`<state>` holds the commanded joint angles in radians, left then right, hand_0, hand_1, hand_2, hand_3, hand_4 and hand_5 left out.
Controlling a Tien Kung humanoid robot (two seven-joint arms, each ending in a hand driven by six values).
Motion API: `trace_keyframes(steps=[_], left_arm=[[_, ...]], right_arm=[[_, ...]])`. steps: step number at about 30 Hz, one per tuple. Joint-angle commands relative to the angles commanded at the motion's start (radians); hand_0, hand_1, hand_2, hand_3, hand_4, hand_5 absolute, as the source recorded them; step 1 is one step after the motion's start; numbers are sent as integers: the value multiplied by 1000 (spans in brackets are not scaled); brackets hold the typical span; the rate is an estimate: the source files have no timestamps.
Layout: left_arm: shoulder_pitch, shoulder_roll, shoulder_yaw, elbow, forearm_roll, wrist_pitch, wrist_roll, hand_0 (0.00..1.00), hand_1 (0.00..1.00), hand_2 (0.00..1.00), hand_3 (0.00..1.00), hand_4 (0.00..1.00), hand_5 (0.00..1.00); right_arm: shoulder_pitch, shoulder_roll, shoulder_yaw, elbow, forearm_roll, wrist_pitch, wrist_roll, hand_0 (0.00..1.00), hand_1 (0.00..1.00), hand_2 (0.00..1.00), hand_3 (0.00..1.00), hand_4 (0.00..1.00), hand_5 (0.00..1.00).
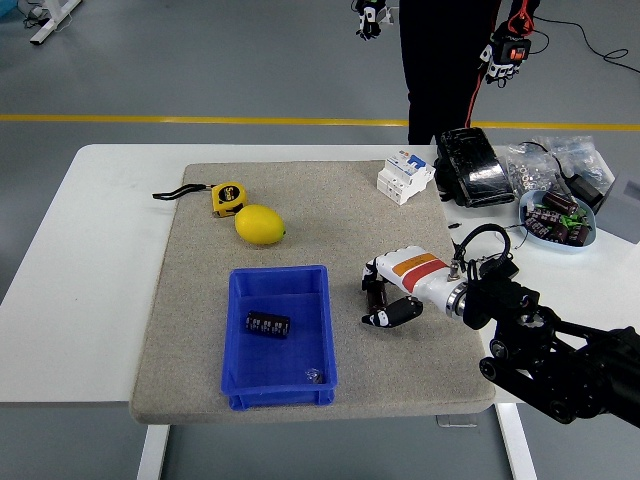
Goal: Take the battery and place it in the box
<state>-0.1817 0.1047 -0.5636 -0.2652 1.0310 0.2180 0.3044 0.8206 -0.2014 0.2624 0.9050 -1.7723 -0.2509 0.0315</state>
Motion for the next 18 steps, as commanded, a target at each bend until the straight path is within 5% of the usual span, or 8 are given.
trace_keyframes(steps=[18], left_arm=[[0,-1,-3,0,8,0,0,565,588,632,580,626,591]], right_arm=[[4,-9,7,4,-5,12,-3,337,427,501,511,793,361]])
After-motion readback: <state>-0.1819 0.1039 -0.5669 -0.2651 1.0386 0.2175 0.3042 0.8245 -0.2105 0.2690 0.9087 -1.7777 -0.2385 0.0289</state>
